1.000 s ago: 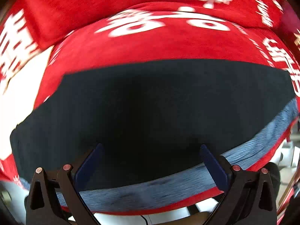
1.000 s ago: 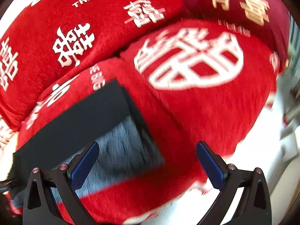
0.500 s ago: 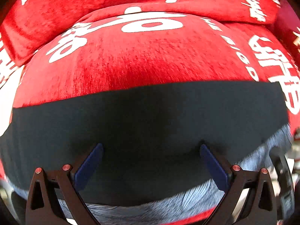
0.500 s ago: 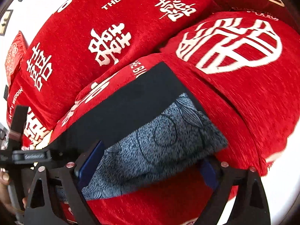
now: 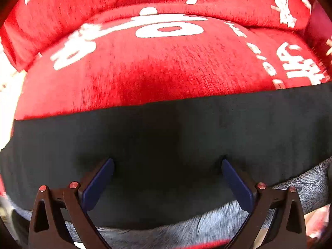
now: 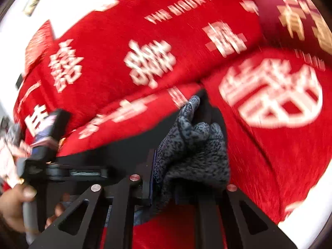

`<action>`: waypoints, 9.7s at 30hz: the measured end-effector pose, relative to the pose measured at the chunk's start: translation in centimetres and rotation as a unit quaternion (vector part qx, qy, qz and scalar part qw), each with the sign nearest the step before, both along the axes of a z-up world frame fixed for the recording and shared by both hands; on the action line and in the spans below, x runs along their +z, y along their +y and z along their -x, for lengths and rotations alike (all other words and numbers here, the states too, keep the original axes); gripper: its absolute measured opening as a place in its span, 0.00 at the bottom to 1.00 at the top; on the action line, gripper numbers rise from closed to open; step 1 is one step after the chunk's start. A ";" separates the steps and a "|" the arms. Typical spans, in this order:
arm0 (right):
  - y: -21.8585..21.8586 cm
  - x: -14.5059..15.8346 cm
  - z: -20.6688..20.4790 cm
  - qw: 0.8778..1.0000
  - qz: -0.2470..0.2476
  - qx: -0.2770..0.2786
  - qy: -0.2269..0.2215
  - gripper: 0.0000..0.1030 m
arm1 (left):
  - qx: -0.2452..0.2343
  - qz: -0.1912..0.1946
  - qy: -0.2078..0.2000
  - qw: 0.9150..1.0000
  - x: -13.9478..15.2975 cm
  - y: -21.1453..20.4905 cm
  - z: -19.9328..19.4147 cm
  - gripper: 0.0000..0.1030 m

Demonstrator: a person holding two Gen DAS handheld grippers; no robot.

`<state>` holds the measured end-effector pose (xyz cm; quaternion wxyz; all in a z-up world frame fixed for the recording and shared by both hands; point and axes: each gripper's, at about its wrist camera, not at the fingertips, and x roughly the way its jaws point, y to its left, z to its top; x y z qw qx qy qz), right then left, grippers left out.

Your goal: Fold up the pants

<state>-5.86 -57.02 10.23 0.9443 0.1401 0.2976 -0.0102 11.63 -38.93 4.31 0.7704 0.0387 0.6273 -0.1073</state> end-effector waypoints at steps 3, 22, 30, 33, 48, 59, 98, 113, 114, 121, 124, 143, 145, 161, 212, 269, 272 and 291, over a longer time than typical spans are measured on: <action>4.7 3.2 0.4 0.997 0.063 0.034 -0.032 0.15 | 0.058 0.066 -0.007 0.996 2.3 6.2 -0.5 1.00; 37.1 -5.2 -1.6 0.859 0.432 0.274 -0.002 0.15 | 0.173 0.085 -0.031 0.981 2.1 31.2 1.2 1.00; 38.9 -8.1 -1.1 0.817 0.503 0.280 0.032 0.39 | 0.148 0.103 -0.021 0.983 0.8 30.2 1.4 1.00; 37.3 -5.0 0.8 0.844 0.461 0.276 0.019 0.77 | 0.135 0.104 -0.031 0.985 1.4 29.4 1.5 1.00; 26.0 -3.7 3.2 0.889 0.436 0.094 0.101 0.85 | 0.065 0.092 -0.115 0.987 9.9 22.0 3.0 1.00; 23.9 -4.8 -1.1 0.904 0.398 0.047 0.152 0.86 | 0.014 0.102 -0.015 0.995 2.7 17.2 1.7 1.00; 18.5 1.4 -8.8 0.959 -0.019 0.252 0.129 0.92 | 0.030 0.007 -0.029 0.999 -1.1 19.5 4.3 1.00; 22.6 -1.6 -12.6 0.953 0.130 0.189 0.197 1.00 | 0.054 0.015 -0.027 0.998 -1.0 22.0 4.5 1.00; 22.8 -1.6 -11.2 0.954 0.152 0.173 0.192 1.00 | 0.054 0.021 -0.025 0.998 -1.2 22.2 4.5 1.00; 22.4 -4.6 -6.6 0.946 0.164 0.122 0.250 0.99 | 0.051 0.007 -0.038 0.998 -0.2 22.8 5.2 1.00; 22.6 -1.6 -5.9 0.958 0.183 0.098 0.199 0.99 | 0.064 0.001 -0.064 0.996 0.7 24.5 5.4 1.00; 32.4 -5.2 -12.9 0.938 0.164 0.166 0.255 1.00 | 0.131 0.023 -0.068 0.989 0.0 37.3 6.1 1.00; 32.9 -4.5 -13.2 0.943 0.161 0.167 0.238 1.00 | 0.151 0.043 -0.076 0.985 0.6 39.1 6.6 1.00; 43.4 -7.0 -18.2 0.917 0.251 0.192 0.245 1.00 | 0.176 0.039 -0.069 0.981 -2.8 43.6 7.5 1.00; 59.8 -4.1 -11.0 0.631 0.377 0.661 0.151 0.35 | 0.200 0.109 -0.095 0.969 -0.6 58.4 10.2 1.00; 59.3 -2.7 -10.3 0.595 0.335 0.725 0.087 0.27 | -0.062 0.274 -0.053 0.958 -1.8 53.6 5.4 0.88; 59.7 -4.1 -12.2 0.627 0.320 0.700 0.121 0.37 | -0.034 0.193 -0.044 0.980 -2.3 53.5 5.4 0.36; 51.1 -8.5 -10.4 0.683 0.355 0.611 0.183 0.91 | -0.028 0.135 -0.047 0.989 5.2 49.6 6.5 0.22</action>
